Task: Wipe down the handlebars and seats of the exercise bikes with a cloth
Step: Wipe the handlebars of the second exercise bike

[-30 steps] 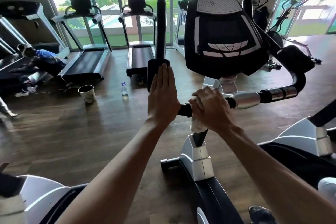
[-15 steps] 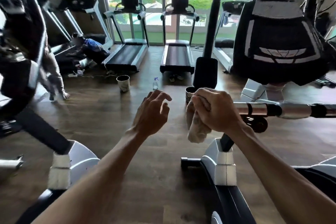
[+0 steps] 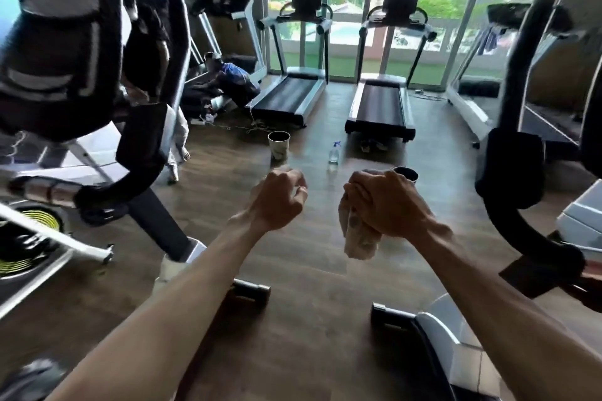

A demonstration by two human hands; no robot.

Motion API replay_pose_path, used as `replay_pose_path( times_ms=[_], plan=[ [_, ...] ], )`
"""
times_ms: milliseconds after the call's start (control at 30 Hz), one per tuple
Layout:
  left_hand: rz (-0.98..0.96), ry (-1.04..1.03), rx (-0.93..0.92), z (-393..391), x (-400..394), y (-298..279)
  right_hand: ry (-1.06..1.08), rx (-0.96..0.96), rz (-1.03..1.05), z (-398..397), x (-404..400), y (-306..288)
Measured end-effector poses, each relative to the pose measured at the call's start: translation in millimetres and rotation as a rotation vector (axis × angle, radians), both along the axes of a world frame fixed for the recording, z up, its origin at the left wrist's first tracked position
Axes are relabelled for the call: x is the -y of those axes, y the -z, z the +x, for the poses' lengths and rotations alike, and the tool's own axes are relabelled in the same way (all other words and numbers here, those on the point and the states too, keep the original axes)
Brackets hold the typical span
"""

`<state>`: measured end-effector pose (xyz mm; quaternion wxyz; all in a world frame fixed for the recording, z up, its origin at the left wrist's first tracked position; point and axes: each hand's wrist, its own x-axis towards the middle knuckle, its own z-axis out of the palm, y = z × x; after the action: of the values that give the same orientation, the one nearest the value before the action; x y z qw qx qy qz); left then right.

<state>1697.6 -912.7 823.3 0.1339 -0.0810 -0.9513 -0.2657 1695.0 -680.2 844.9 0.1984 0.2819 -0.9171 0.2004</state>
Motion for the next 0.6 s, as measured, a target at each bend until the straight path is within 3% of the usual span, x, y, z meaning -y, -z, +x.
replay_pose_path(
  times_ms=[133, 600],
  plan=[
    [-0.064, 0.035, 0.071, -45.8, 29.0, 1.1, 0.033, 0.006, 0.123, -39.9, 28.1, 15.0],
    [-0.156, 0.114, 0.226, -258.9, 26.7, 37.3, 0.173, 0.126, 0.129, -213.5, 42.7, 55.3]
  ],
)
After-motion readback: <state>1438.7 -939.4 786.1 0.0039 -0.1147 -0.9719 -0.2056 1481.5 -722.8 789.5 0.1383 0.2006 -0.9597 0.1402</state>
